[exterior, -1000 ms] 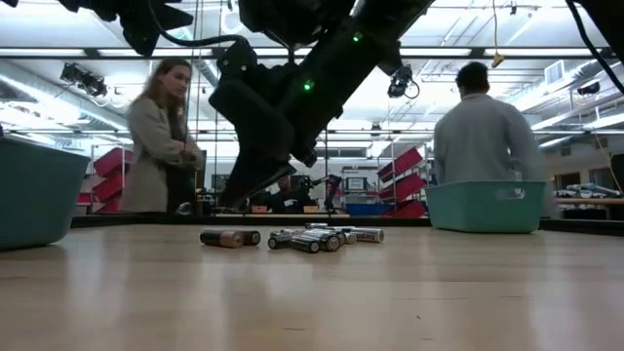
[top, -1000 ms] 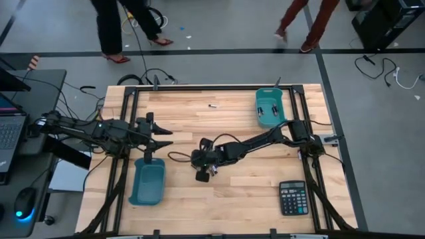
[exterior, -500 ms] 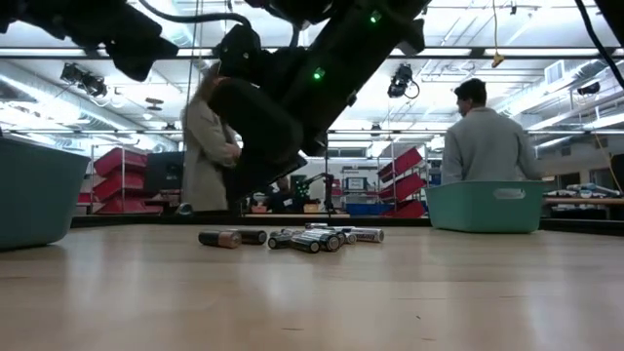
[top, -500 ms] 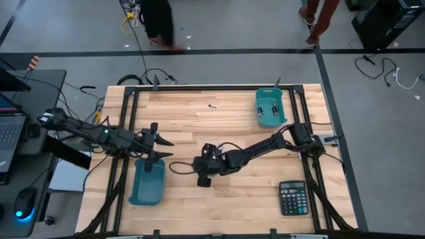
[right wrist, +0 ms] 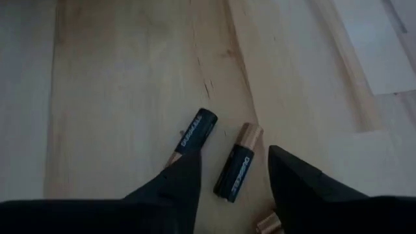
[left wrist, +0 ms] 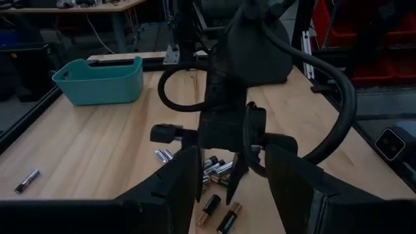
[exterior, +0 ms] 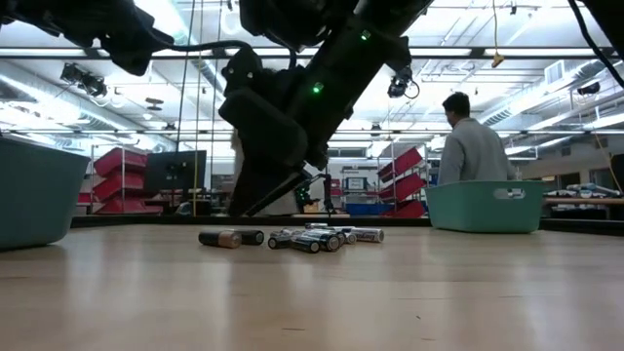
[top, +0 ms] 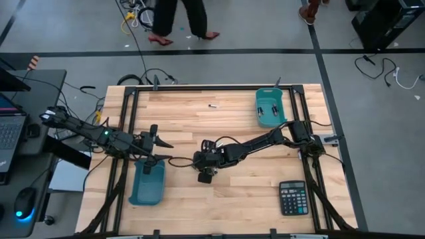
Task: Sort batteries
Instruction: Put the black battery into the green bin
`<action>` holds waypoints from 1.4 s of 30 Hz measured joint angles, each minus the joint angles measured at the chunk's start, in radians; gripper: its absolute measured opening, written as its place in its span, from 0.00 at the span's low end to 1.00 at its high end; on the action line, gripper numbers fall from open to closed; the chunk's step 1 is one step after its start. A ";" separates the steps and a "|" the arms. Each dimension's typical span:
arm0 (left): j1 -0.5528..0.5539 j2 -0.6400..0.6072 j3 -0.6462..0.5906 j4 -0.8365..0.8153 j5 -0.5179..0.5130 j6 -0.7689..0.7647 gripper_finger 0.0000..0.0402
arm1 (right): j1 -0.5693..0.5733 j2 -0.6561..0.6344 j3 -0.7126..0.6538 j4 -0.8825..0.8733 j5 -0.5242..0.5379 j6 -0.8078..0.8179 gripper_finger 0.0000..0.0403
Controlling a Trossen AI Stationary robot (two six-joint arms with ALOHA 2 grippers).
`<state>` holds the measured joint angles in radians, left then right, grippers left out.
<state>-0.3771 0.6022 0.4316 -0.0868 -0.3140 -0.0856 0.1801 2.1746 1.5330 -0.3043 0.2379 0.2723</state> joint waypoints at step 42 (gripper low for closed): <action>0.000 0.000 0.000 0.075 -0.041 0.003 0.45 | 0.000 -0.002 -0.123 0.111 0.040 0.042 0.24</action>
<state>-0.3771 0.6018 0.4316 -0.0116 -0.3550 -0.0822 0.1806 2.1727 1.4097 -0.1932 0.2783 0.3139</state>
